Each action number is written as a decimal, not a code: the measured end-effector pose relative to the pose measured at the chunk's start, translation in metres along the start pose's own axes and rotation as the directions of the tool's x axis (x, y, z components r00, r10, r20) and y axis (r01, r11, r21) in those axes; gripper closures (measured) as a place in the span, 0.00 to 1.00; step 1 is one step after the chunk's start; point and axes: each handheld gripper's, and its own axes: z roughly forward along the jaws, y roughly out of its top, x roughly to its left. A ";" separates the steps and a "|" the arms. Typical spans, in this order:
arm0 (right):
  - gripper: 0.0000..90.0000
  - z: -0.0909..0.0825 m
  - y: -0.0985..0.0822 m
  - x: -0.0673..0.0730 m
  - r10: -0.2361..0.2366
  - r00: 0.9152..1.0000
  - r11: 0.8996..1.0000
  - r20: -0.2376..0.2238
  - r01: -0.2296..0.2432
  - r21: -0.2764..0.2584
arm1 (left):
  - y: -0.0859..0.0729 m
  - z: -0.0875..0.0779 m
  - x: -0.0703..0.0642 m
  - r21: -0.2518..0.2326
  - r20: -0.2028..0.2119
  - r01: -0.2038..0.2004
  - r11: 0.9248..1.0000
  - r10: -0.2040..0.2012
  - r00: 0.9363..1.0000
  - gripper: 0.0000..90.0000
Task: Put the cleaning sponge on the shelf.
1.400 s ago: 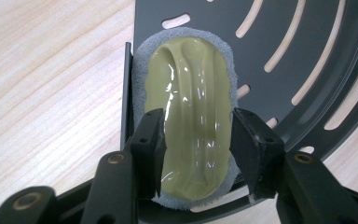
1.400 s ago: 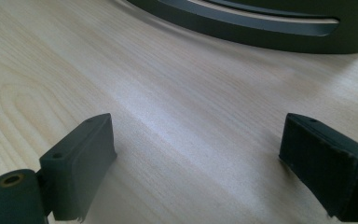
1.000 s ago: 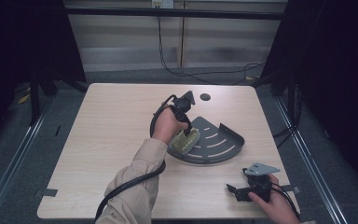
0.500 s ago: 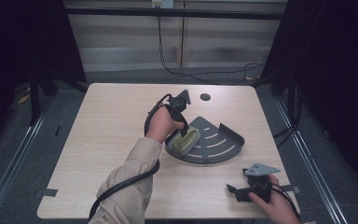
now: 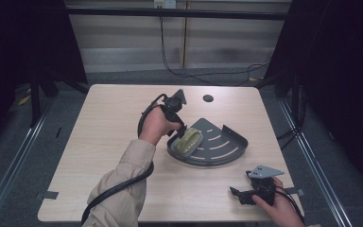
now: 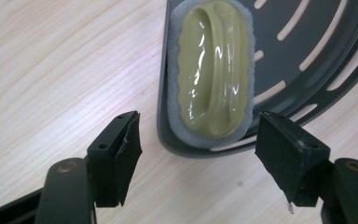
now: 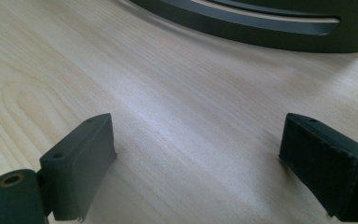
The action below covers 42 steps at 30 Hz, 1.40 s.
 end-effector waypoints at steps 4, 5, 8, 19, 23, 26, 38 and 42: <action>0.11 0.000 0.000 0.000 0.004 1.000 1.000 -0.003 -0.004 -0.002 | -0.007 -0.005 0.005 -0.006 -0.001 0.008 1.000 -0.008 1.000 0.32; 0.11 0.000 0.000 0.000 0.001 1.000 1.000 -0.001 -0.001 -0.001 | -0.010 -0.008 0.007 -0.013 0.000 0.013 1.000 -0.013 1.000 0.32; 0.10 0.000 0.000 0.000 0.001 1.000 1.000 -0.002 -0.001 -0.002 | -0.013 -0.011 0.010 -0.016 0.004 0.015 1.000 -0.015 1.000 0.31; 0.10 0.000 0.000 0.000 0.000 1.000 1.000 0.001 0.000 0.000 | -0.032 -0.021 0.022 -0.040 0.006 0.038 0.998 -0.037 0.999 0.30; 0.10 0.000 0.000 0.000 0.000 1.000 1.000 0.000 0.000 -0.002 | -0.040 -0.024 0.027 -0.045 0.008 0.038 0.998 -0.038 0.999 0.29; 0.11 0.000 0.000 0.000 0.002 1.000 1.000 0.000 -0.002 -0.001 | -0.047 -0.027 0.030 -0.050 0.007 0.045 0.998 -0.045 0.999 0.29; 0.11 0.000 0.000 0.000 0.001 1.000 1.000 0.001 -0.001 -0.002 | -0.071 -0.027 0.048 -0.063 0.013 0.079 0.995 -0.078 0.997 0.29; 0.11 0.000 0.000 0.000 0.001 1.000 1.000 0.001 -0.001 -0.002 | -0.080 -0.026 0.054 -0.068 0.014 0.092 0.993 -0.091 0.996 0.29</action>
